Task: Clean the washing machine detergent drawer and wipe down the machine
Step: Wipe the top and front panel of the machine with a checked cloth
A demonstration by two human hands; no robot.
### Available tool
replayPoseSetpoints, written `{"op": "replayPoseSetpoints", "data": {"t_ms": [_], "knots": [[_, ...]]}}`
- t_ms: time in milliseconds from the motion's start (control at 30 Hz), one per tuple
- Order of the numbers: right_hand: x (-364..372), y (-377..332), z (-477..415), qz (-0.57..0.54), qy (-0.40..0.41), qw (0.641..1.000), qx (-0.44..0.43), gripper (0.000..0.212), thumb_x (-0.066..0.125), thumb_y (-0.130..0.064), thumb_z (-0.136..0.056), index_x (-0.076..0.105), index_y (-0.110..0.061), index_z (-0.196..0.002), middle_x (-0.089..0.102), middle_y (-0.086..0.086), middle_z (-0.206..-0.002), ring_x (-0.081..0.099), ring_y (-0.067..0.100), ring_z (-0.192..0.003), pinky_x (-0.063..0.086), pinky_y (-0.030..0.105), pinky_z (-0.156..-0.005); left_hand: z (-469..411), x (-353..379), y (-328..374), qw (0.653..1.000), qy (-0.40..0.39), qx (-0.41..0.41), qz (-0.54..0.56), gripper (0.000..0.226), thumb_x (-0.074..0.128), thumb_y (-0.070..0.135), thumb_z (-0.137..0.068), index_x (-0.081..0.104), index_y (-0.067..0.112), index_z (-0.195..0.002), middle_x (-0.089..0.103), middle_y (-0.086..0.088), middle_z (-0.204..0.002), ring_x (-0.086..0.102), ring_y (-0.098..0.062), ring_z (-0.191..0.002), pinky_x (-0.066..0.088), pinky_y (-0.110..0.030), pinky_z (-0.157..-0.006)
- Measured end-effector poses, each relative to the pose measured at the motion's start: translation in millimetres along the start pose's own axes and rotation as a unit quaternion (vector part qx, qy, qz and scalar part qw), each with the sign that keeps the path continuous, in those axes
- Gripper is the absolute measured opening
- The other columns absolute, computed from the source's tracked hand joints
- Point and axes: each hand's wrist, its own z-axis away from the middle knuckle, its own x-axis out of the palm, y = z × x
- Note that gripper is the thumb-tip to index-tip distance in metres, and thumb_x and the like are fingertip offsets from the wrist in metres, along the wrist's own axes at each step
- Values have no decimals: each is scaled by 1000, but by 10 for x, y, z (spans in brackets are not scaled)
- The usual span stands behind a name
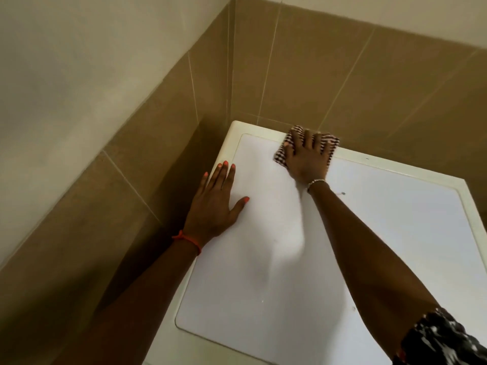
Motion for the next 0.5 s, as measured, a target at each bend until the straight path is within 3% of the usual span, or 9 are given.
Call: {"op": "replayPoseSetpoints", "data": {"t_ms": [133, 233, 333, 433, 500], "knots": [[25, -287, 504, -11, -3, 987, -160, 57, 18, -54, -93, 31, -32, -144, 25, 6, -154, 15, 32, -144, 10, 53, -114, 36, -16, 19, 999, 18, 24, 33, 86, 8, 64, -81, 3, 12, -149, 12, -6, -157, 8, -16, -146, 0, -29, -114], [-17, -87, 1015, -18, -3, 975, -221, 59, 18, -55, -91, 36, -33, -142, 32, 4, -152, 21, 30, -143, 14, 49, -114, 71, -17, 23, 998, -4, 54, -12, 95, 0, 73, -77, 8, 10, -149, 13, -10, -157, 9, -19, -146, 2, -31, -116], [-70, 388, 1293, -4, 19, 985, -174, 59, 19, -56, -89, 40, -32, -140, 33, 1, -151, 23, 27, -142, 12, 46, -114, 110, -49, 35, 994, -41, 81, -56, 101, -6, 76, -72, 10, 12, -149, 5, -13, -157, 1, -23, -146, -1, -32, -116], [-128, 707, 1258, 5, 13, 998, -68, 66, 10, -58, -86, 34, -33, -143, 24, 1, -155, 15, 26, -144, 9, 48, -115, 195, -55, 113, 996, -58, 57, -47, 87, 8, 67, -83, 5, 11, -149, -2, -12, -158, -5, -22, -146, -7, -31, -115], [-134, 649, 1155, 11, -8, 1000, -1, 60, 12, -55, -92, 24, -33, -146, 13, 1, -158, 5, 27, -146, 3, 50, -116, 300, -25, 172, 996, -57, 45, -51, 76, 17, 59, -92, 4, 10, -149, -3, -12, -157, -5, -22, -146, -7, -32, -116]]}}
